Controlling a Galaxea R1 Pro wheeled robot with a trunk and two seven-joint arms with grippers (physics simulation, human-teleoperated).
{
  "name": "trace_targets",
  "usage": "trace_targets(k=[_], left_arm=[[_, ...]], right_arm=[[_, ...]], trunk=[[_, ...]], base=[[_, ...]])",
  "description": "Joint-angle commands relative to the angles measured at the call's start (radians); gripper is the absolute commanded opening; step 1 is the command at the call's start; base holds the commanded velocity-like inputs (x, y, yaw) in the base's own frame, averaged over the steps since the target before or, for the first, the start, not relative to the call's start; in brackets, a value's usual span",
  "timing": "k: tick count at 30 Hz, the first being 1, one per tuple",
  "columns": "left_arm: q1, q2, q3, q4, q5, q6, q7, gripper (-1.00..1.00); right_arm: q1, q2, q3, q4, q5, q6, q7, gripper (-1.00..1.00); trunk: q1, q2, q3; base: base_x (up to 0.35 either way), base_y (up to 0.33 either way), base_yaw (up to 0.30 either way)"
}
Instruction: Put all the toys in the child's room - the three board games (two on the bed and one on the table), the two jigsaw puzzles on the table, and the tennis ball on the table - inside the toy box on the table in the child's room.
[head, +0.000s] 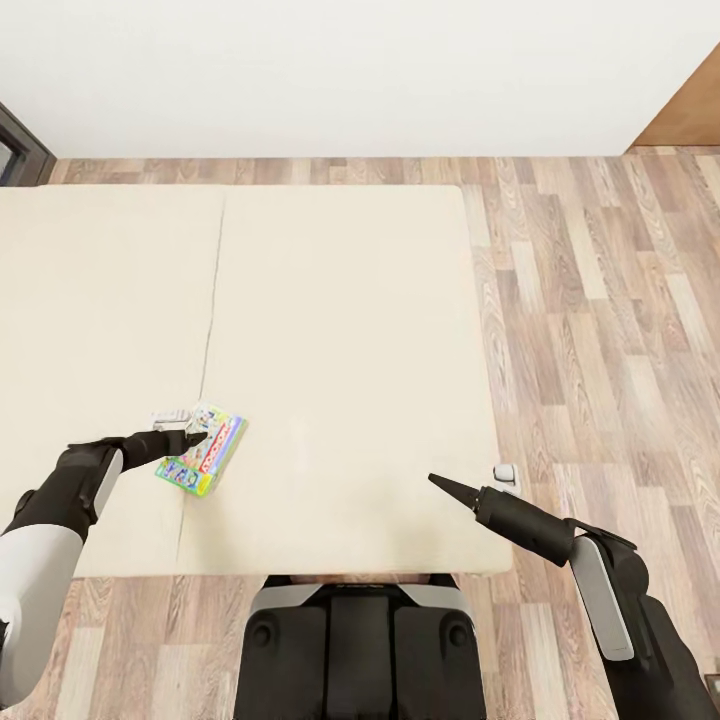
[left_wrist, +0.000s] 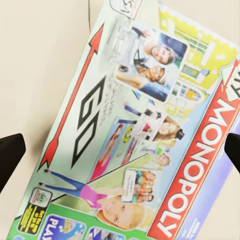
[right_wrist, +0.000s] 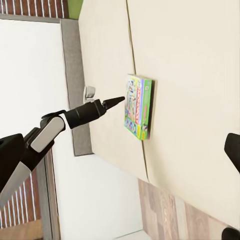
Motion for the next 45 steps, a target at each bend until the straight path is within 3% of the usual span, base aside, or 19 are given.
trace_targets(k=[1,45], left_arm=[[0.0,-0.001,0.005,-0.001,-0.008,0.005,-0.008,1.0],[-0.005,0.022,0.009,-0.035,-0.005,0.011,-0.023,1.0]], right_arm=[[0.0,0.0,-0.001,0.0,-0.001,0.005,0.002,1.0],[0.0,0.0,0.0,0.0,-0.001,0.005,0.002,1.0]], trunk=[[0.001,-0.002,-0.003],[0.001,-0.002,-0.075]], base=[[0.0,0.0,0.0],[0.0,0.0,0.0]])
